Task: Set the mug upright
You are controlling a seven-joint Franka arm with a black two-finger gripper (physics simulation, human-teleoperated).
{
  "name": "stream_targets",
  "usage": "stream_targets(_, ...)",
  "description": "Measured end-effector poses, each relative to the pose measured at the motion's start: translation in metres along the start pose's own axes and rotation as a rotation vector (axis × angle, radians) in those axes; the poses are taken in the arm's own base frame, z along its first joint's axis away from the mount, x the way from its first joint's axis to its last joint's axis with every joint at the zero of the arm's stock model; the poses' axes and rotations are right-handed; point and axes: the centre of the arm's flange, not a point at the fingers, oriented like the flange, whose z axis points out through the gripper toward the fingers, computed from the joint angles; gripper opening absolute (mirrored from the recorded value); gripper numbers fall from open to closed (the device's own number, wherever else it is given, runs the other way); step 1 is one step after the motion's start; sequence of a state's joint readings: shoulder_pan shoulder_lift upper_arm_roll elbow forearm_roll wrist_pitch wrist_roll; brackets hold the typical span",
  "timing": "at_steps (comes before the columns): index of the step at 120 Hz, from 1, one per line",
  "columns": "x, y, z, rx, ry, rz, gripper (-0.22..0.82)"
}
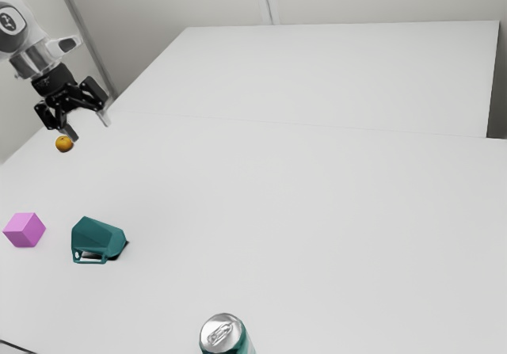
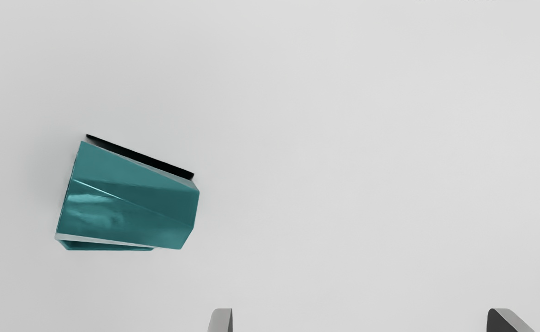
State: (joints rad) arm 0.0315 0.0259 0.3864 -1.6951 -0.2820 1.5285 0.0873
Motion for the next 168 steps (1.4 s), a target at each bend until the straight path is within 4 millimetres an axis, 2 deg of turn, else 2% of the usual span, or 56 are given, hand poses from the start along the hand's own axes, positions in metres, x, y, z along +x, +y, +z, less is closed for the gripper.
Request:
stream_targets(14, 0.007, -0.084, 0.025, -0.085, 0.003, -0.085, 0.60)
stream_targets(23, 0.017, -0.121, 0.045, -0.120, 0.001, -0.099, 0.60)
stream_targets(41, 0.047, -0.158, 0.104, -0.175, -0.024, -0.054, 0.60)
stream_targets(55, 0.057, -0.183, 0.137, -0.215, -0.033, -0.020, 0.60)
stream_targets(67, 0.058, -0.202, 0.153, -0.265, -0.033, 0.011, 0.60)
stream_targets(80, 0.051, -0.222, 0.153, -0.302, -0.020, 0.048, 0.60)
stream_targets(93, 0.045, -0.236, 0.169, -0.345, -0.032, 0.078, 0.60)
stream_targets(101, 0.041, -0.238, 0.180, -0.376, -0.038, 0.100, 0.60)
stream_targets(116, 0.037, -0.240, 0.187, -0.407, -0.033, 0.149, 0.60)
stream_targets(130, 0.023, -0.243, 0.210, -0.461, -0.050, 0.158, 0.60)
stream_targets(156, 0.012, -0.249, 0.196, -0.502, -0.009, 0.208, 0.60)
stream_targets(168, 0.007, -0.247, 0.202, -0.540, -0.005, 0.219, 0.60)
